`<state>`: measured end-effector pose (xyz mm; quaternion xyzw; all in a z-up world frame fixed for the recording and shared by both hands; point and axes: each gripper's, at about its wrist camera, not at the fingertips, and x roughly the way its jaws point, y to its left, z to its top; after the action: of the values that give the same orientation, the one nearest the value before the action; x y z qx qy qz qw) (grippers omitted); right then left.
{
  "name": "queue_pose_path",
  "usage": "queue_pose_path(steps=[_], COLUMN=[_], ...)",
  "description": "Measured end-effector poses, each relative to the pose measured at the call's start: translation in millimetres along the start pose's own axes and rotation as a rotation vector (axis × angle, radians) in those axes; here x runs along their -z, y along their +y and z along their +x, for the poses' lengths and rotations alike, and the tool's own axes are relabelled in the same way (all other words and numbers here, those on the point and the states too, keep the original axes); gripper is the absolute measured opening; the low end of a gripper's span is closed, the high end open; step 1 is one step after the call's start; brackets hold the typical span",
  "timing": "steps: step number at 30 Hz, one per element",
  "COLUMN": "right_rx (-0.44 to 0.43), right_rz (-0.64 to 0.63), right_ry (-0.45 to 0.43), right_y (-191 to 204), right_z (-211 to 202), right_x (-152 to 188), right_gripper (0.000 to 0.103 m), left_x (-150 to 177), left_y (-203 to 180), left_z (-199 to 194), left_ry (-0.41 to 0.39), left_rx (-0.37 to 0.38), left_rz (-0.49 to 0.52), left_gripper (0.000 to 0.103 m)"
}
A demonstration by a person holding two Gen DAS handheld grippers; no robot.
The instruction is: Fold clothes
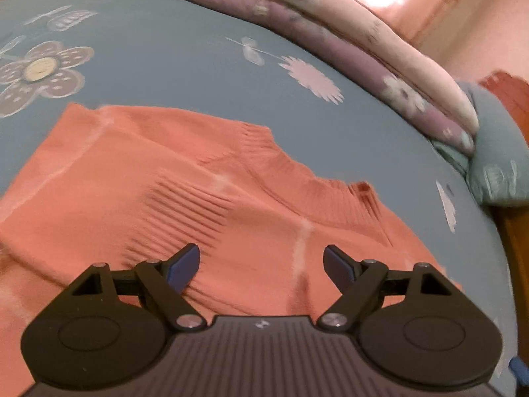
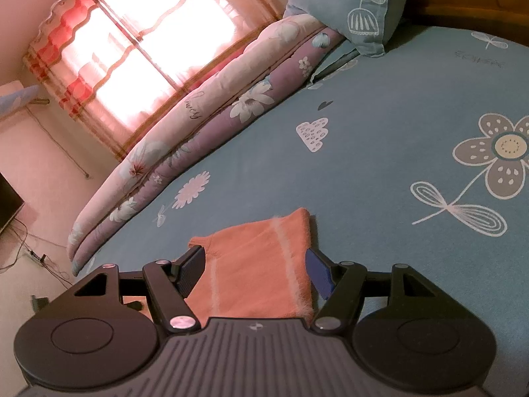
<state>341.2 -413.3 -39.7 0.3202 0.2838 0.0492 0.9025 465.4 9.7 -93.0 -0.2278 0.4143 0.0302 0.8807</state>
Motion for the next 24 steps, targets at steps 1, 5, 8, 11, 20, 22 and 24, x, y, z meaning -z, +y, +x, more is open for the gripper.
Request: queue_pose_path(steps=[1,5,8,11,20,22,24], right_rx=[0.007,-0.022,-0.074,-0.165,-0.348,-0.294,-0.239], right_rz=[-0.005,-0.003,0.005,0.004,-0.154,-0.137,-0.120], right_ry=[-0.004,-0.045,-0.073,-0.100,-0.232,-0.132,-0.031], right_y=[1,7,14,26,71,65,58], right_z=[-2,-21,-43,-78,-202,-190,-178], right_x=[-1,-4,-6,-6,48,74,100], right_gripper=[0.072,0.074,0.074,0.076,0.098,0.098,0.098], left_x=[-1,1,8,22,81,100,118], left_y=[2,-5,-9,-6,19,27,35], left_z=[-6,-60,-113,-171,-312,-313,-306], left_ry=[-0.004,-0.018,-0.041,-0.067,-0.142,-0.113,-0.058], left_rx=[-0.011,-0.003,0.021,0.054,0.107,0.123,0.146], left_rz=[-0.005,0.117,0.215,0.290,0.480,0.486,0.470], left_gripper=[0.082,0.082,0.082,0.084,0.093,0.095,0.095])
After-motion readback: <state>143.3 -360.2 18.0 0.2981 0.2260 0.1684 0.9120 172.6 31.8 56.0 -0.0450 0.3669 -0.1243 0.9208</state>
